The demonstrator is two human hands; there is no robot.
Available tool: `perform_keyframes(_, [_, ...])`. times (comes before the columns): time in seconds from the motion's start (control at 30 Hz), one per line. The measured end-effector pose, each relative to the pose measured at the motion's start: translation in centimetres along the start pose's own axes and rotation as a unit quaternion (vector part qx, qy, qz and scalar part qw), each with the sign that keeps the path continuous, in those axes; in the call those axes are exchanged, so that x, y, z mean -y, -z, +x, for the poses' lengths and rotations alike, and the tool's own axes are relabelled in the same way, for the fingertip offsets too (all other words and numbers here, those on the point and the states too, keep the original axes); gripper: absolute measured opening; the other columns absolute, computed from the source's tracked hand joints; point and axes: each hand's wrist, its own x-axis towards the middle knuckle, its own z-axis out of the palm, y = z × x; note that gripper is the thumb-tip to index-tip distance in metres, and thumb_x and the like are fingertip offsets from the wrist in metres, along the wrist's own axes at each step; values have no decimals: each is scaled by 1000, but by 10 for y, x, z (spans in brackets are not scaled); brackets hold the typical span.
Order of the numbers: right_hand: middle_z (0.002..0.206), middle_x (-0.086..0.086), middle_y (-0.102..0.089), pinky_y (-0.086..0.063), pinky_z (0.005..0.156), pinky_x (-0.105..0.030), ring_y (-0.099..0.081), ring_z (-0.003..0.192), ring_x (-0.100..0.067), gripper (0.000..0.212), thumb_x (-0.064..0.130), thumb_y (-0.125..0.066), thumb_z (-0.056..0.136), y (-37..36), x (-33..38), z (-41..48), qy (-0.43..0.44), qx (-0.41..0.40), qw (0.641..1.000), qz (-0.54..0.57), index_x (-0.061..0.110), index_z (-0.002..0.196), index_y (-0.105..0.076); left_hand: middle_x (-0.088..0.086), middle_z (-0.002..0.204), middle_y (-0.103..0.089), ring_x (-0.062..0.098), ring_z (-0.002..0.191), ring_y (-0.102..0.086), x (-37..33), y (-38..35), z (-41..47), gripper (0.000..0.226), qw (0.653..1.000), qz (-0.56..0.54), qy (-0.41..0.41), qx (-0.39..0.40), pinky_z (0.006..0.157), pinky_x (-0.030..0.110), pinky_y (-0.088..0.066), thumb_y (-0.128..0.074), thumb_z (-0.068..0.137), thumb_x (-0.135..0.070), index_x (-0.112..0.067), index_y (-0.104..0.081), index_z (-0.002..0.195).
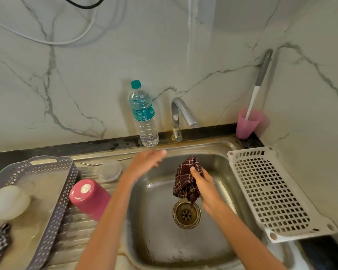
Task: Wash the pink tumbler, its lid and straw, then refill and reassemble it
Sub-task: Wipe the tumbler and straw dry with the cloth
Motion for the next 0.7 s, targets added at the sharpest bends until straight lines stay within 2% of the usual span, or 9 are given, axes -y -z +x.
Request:
perform_keyframes(0.07, [114, -4, -68, -52, 91, -38, -64, 105, -18, 34, 37, -56, 95, 1, 0, -4, 23, 14, 999, -19, 21, 124, -59, -18, 117, -60, 3, 109, -58, -18, -37, -41, 51, 992, -79, -8, 101, 95, 25, -49, -63, 83, -62, -35, -54, 125])
perform_keyframes(0.13, [110, -4, -70, -52, 95, -44, -66, 104, -20, 36, 43, -55, 94, 4, 2, -8, 36, 26, 998, -47, 22, 123, -62, -21, 117, -54, -7, 104, -54, -18, -71, -59, 58, 990, -103, -33, 95, 82, 7, -46, -75, 79, -52, -34, -46, 126])
perform_keyframes(0.17, [110, -3, -70, -52, 95, -44, -66, 104, -19, 36, 44, -54, 95, 7, 4, -12, 43, 28, 996, -71, 23, 122, -62, -19, 116, -54, -6, 102, -54, -15, -85, -65, 57, 990, -120, -41, 62, 76, 6, -45, -77, 80, -44, -31, -46, 126])
perform_keyframes(0.33, [124, 3, -59, -43, 104, -42, -54, 118, -18, 38, 41, -46, 98, 34, 30, -25, 116, 1, 945, -306, 21, 130, -54, -4, 106, -69, 12, 103, -64, 1, -92, -72, 30, 972, -219, -11, -83, 75, 14, -48, -58, 88, 1, -20, -67, 107])
perform_keyframes(0.4, [115, 4, -59, -46, 96, -35, -55, 110, -16, 27, 39, -49, 97, 47, 45, -30, 161, 10, 912, -377, 23, 118, -55, -5, 100, -69, 13, 100, -65, 2, -86, -77, 32, 970, -217, 5, -107, 77, 18, -49, -50, 90, 5, -19, -70, 99])
perform_keyframes(0.47, [102, 8, -60, -45, 80, -17, -58, 99, -10, 15, 35, -55, 96, 52, 58, -36, 215, 44, 881, -420, 25, 107, -57, -3, 99, -70, 17, 101, -65, 2, -81, -78, 39, 968, -226, 27, -107, 80, 24, -50, -41, 92, 7, -18, -71, 96])
perform_keyframes(0.57, [96, 13, -63, -44, 83, -16, -58, 93, -4, 17, 33, -65, 89, 52, 78, -42, 292, 86, 830, -467, 23, 104, -66, -6, 110, -68, 19, 117, -59, -6, -81, -80, 37, 959, -276, 40, -51, 82, 22, -46, -39, 97, -1, -24, -67, 105])
perform_keyframes(0.63, [95, 14, -65, -43, 86, -22, -58, 91, -1, 19, 37, -68, 86, 47, 91, -44, 302, 133, 804, -495, 26, 101, -69, -16, 126, -56, 9, 125, -50, -10, -83, -83, 26, 966, -256, -10, -13, 90, 22, -40, -52, 99, -29, -34, -57, 124])
perform_keyframes(0.7, [94, 14, -66, -42, 83, -23, -58, 90, 1, 21, 41, -71, 82, 41, 103, -46, 292, 193, 772, -530, 27, 99, -71, -22, 138, -47, -3, 127, -44, -15, -85, -84, 62, 970, -224, -79, 44, 100, 23, -39, -68, 84, -54, -39, -45, 139])
